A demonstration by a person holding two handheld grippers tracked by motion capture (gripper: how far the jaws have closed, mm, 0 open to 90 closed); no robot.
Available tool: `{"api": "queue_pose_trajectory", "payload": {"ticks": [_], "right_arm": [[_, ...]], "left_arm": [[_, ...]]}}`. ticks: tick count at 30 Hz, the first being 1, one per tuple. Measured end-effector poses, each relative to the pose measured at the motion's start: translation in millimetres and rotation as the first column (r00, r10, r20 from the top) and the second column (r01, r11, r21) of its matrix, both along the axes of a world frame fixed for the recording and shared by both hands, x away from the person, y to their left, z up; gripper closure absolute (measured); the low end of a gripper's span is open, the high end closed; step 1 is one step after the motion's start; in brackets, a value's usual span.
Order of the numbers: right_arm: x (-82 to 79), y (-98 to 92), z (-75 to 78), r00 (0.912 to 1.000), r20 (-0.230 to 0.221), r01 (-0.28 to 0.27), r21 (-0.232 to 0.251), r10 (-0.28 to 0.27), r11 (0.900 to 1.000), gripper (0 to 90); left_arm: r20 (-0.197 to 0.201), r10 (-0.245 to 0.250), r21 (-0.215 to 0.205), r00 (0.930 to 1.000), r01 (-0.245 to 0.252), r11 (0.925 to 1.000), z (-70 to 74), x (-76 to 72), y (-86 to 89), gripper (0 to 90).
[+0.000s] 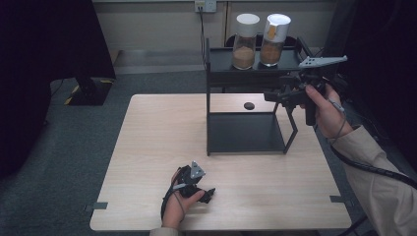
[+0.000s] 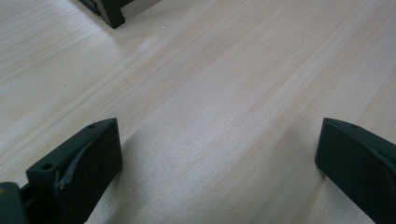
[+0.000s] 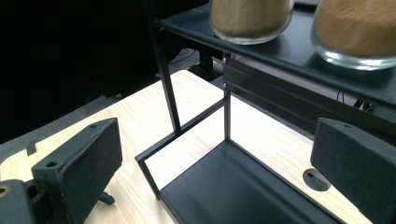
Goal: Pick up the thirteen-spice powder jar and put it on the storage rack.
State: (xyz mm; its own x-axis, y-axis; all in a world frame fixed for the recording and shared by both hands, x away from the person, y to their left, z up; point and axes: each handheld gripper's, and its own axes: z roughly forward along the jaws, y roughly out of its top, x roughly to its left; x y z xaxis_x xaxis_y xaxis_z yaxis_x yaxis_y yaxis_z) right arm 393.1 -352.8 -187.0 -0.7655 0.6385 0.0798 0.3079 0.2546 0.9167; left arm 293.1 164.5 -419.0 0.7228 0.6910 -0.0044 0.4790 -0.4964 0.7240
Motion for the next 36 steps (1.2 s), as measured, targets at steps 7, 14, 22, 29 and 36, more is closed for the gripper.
{"api": "queue_pose_trajectory", "payload": {"ticks": [7, 14, 22, 29, 36], "right_arm": [[-4.4, 2.3, -10.9, 0.9999, -0.008, -0.015, -0.002, 0.015, 1.000, 1.1], [-6.3, 3.5, -19.2, 0.9996, -0.016, -0.023, -0.007, 0.023, 1.000, 1.1], [-7.0, 6.0, -34.0, 0.9985, -0.037, -0.041, -0.001, 0.041, 0.999, 1.1], [-7.9, 9.3, -46.7, 0.9972, -0.052, -0.055, -0.006, 0.054, 0.998, 1.1], [-8.3, 9.3, -60.5, 0.9957, -0.070, -0.061, -0.004, 0.061, 0.998, 1.2]], "left_arm": [[0.000, 0.000, 0.000, 1.0000, 0.000, 1.0000, 0.0, 0.0, 0.0, 0.0], [0.000, 0.000, 0.000, 1.0000, 0.000, 1.0000, 0.0, 0.0, 0.0, 0.0], [0.001, 0.000, -0.001, 1.0000, 0.000, 1.0000, -0.2, 0.0, 0.0, 0.0], [0.001, 0.001, -0.001, 1.0000, -0.001, 1.0000, -0.2, -0.1, 0.0, 0.0], [0.001, 0.001, -0.001, 1.0000, -0.001, 1.0000, -0.2, -0.1, 0.0, 0.0]]}}
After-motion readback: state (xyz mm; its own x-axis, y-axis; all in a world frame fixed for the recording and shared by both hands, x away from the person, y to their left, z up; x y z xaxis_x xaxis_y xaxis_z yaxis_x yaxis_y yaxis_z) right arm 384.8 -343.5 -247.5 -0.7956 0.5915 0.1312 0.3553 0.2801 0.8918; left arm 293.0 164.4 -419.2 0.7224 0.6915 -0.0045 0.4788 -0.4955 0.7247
